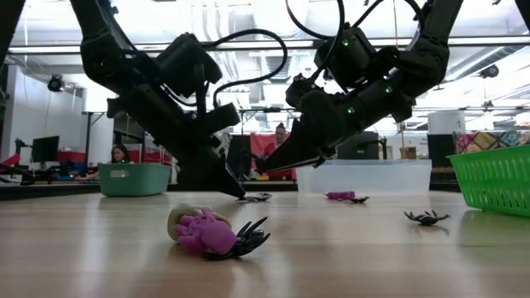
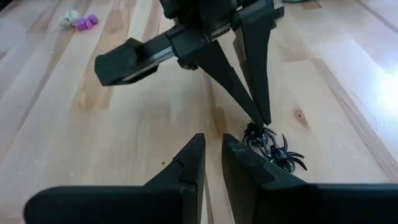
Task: Sort Halloween decoration
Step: Put the black spider toy into the white bin
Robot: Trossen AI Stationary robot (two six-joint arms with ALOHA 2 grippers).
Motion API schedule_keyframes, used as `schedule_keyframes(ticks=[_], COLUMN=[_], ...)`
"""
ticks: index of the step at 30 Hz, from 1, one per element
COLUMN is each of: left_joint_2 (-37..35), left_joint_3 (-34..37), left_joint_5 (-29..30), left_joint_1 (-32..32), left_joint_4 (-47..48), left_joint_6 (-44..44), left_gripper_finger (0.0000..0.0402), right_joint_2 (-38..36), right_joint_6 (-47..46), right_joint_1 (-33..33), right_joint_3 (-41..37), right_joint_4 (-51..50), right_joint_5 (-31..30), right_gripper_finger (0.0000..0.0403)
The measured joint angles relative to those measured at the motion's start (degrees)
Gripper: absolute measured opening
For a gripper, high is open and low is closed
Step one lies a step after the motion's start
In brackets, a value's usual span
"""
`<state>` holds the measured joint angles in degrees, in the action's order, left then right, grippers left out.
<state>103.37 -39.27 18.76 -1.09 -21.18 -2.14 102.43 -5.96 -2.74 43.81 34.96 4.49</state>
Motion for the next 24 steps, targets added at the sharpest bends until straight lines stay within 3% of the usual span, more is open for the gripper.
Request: schedule_keyframes(ticks=[6,20,24], left_joint_2=[-1.1,-5.3,-6.3], left_joint_3=[0.0,0.0,0.1], left_joint_5=[-5.0,-3.6,-0.1], left_joint_1=[-1.2,-1.8,-2.6], left_joint_4=[2.0,5.3,2.8], left_joint_6=[3.4,2.0,2.1], left_gripper_finger=[0.0,0.0,0.0], right_joint_2=[0.0,0.0,0.0], right_joint_6=[-0.5,1.7,4.9], right_joint_1=[0.2,0.7,0.7], right_joint_3=[0.0,0.0,0.9], right_joint_4=[-1.8,-6.0,-6.0], right_joint_5=[0.0,0.0,0.0], right_gripper_finger=[0.0043,0.0043,0.0043])
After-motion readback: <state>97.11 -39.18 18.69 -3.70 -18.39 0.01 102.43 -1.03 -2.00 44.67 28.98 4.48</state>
